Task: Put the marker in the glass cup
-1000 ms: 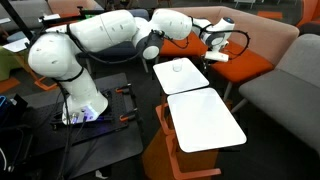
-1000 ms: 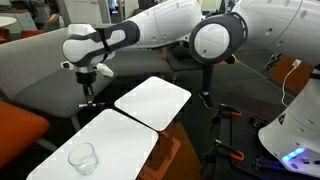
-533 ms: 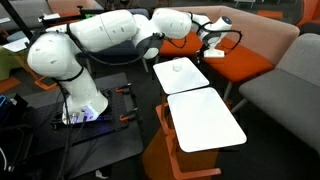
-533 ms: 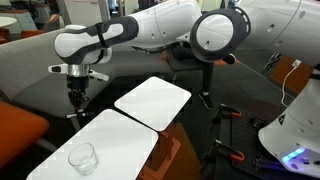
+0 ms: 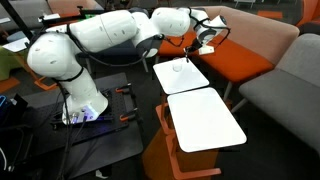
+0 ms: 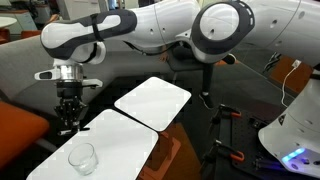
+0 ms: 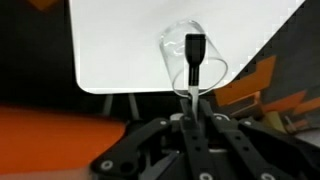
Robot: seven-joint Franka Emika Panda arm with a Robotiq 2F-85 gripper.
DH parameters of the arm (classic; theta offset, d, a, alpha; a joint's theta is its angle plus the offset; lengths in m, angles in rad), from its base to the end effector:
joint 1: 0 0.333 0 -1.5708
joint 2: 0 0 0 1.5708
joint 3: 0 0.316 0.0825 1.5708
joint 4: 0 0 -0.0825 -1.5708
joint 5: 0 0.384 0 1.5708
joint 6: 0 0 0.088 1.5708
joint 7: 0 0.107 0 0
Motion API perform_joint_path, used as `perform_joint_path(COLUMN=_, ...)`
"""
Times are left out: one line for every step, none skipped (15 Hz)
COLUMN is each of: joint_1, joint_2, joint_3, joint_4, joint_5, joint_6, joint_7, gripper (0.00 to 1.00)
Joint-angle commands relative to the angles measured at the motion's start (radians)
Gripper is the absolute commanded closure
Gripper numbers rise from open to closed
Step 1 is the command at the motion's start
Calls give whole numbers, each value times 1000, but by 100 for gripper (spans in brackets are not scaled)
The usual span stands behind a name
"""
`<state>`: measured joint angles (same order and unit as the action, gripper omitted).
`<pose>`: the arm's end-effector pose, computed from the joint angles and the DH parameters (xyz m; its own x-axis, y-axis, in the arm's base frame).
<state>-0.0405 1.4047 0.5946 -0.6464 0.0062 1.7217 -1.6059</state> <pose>0.7498 0.1853 0.1352 -0.0892 0.8200 0.5653 0.9403 0.2565 -0.2238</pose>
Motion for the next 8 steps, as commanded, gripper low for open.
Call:
perform_joint_path(joint_1=-14, joint_2=-19, joint_3=54, joint_4=-26, joint_5=17, joint_6=-140, joint_7=-107, gripper=97)
perform_joint_path(joint_1=-13, joint_2=-14, joint_3=68, joint_4=-23, joint_5=14, joint_6=-184, joint_7=-133, gripper=97)
perform_joint_path(joint_1=-12, joint_2=-5, joint_3=81, joint_4=-17, joint_5=13, joint_6=-234, joint_7=-159, gripper=97)
perform_joint_path(joint_1=-9, joint_2=2, joint_3=92, joint_4=-10, joint_5=13, joint_6=-286, joint_7=-179, gripper=97)
perform_joint_path(joint_1=-4, joint_2=7, joint_3=98, joint_4=-5, joint_5=10, joint_6=-339, joint_7=-202, gripper=97)
perform_joint_path(joint_1=0, joint_2=12, joint_3=102, joint_4=0, joint_5=8, joint_6=-393, joint_7=-226, gripper=97)
perform_joint_path(joint_1=6, joint_2=21, joint_3=104, joint_4=9, joint_5=4, joint_6=-446, joint_7=-251, gripper=97)
perform_joint_path(joint_1=14, joint_2=28, joint_3=104, joint_4=18, joint_5=-4, joint_6=-500, joint_7=-281, gripper=97)
